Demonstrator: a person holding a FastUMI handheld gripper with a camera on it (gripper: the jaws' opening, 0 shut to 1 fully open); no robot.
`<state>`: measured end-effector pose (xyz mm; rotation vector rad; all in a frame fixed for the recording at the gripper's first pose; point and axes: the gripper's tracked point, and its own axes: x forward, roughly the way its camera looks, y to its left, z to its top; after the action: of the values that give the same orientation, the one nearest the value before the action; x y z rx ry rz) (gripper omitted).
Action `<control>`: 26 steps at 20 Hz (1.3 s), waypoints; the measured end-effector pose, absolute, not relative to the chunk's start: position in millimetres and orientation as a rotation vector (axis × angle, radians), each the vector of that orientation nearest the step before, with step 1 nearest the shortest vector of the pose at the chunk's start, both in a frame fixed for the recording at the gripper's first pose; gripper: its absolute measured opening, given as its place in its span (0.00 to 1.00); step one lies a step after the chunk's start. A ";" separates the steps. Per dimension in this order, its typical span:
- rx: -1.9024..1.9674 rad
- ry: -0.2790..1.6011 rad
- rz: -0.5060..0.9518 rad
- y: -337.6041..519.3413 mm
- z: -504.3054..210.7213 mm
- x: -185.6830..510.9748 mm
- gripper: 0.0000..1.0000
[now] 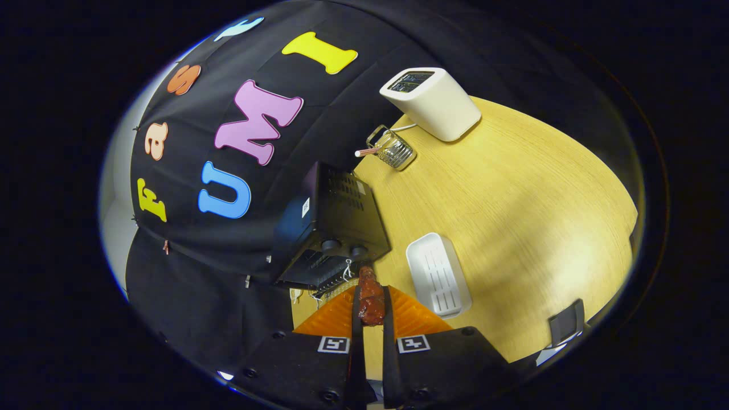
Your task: Open the toaster oven, put the food inside, and close the toaster oven door.
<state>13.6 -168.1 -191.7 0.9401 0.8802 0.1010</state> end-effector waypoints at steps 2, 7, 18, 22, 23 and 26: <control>0.944 0.864 0.100 -146.6 -187.0 11.5 0.16; 0.947 0.826 0.098 -97.2 -178.8 5.8 0.16; 0.926 0.787 0.151 26.3 -201.3 35.9 0.16; 0.936 0.762 0.137 56.9 -225.8 63.2 0.16; 0.936 0.747 0.131 62.8 -231.7 72.6 0.16; 0.961 0.666 0.105 74.7 -241.9 101.5 0.16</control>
<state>101.5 74.7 -241.9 0.9615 0.6657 0.1048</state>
